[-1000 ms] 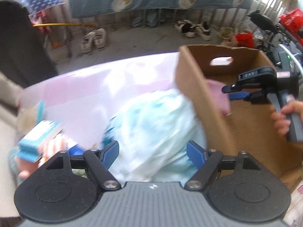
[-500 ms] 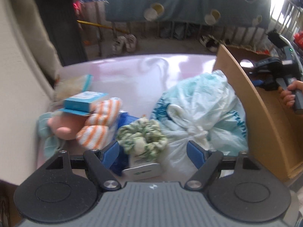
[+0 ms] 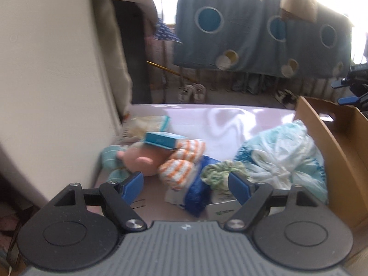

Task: Organize soft objects
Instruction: 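Move the right tool back to the cotton swab bag and grasp it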

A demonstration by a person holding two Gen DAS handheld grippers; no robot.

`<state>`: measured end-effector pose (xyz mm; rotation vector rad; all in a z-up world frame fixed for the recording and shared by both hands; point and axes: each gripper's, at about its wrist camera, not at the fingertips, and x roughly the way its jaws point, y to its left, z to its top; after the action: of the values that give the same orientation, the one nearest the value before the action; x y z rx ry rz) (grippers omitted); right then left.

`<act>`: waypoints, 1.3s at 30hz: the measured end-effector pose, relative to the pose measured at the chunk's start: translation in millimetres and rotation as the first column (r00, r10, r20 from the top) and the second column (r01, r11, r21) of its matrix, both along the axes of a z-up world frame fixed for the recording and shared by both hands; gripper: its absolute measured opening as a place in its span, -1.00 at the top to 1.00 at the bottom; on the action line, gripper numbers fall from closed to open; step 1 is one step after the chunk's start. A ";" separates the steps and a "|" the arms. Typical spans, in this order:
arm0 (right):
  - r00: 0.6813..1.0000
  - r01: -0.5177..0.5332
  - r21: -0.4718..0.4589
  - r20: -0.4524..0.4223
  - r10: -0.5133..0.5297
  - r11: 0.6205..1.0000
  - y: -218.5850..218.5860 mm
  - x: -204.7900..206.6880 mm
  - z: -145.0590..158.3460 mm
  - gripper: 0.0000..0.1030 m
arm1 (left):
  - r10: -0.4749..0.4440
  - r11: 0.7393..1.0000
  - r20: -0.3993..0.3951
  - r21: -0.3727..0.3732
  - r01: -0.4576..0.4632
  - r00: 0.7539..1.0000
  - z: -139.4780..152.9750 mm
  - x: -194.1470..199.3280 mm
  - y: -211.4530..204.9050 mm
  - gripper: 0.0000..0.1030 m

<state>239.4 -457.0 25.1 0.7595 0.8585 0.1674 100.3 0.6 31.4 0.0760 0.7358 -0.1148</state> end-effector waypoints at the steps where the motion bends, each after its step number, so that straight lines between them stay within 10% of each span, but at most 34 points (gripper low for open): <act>1: 0.999 -0.042 0.007 0.004 0.042 0.999 16.7 7.5 6.8 -0.02 | 0.020 1.000 0.009 0.002 -0.020 1.000 -0.1 -1.8 5.5 -0.59; 8: 0.960 -0.278 0.082 -0.021 0.280 0.957 168.4 79.0 -4.0 -0.09 | 0.163 0.986 0.045 0.011 -0.164 0.985 -8.7 -11.4 59.8 -0.59; 19: 0.906 -0.385 0.013 -0.186 0.380 0.923 353.8 214.1 -108.1 -0.09 | 0.325 0.945 0.053 0.025 -0.326 0.944 -38.7 -8.5 151.2 -0.58; 26: 0.908 -0.344 0.034 -0.245 0.341 0.938 379.2 254.2 -172.5 -0.06 | 0.313 0.950 0.006 -0.025 -0.312 0.950 -57.5 -3.2 169.8 -0.30; 28: 0.907 -0.348 0.063 -0.227 0.353 0.935 383.1 255.3 -178.9 0.27 | 0.306 0.951 -0.009 -0.045 -0.306 0.952 -62.0 0.6 171.0 -0.20; 31: 0.916 -0.351 0.086 -0.177 0.361 0.932 383.9 248.7 -170.8 0.63 | 0.302 0.950 -0.022 -0.073 -0.302 0.953 -65.6 1.9 169.5 -0.07; 39: 0.940 -0.327 0.118 -0.060 0.335 0.938 369.2 221.8 -96.5 0.76 | 0.267 0.953 -0.025 -0.143 -0.268 0.963 -56.9 -7.3 167.3 0.23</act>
<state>461.2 -87.9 -71.4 0.7196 1.0571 0.4894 93.0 167.9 -25.5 -0.1639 0.7341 0.0912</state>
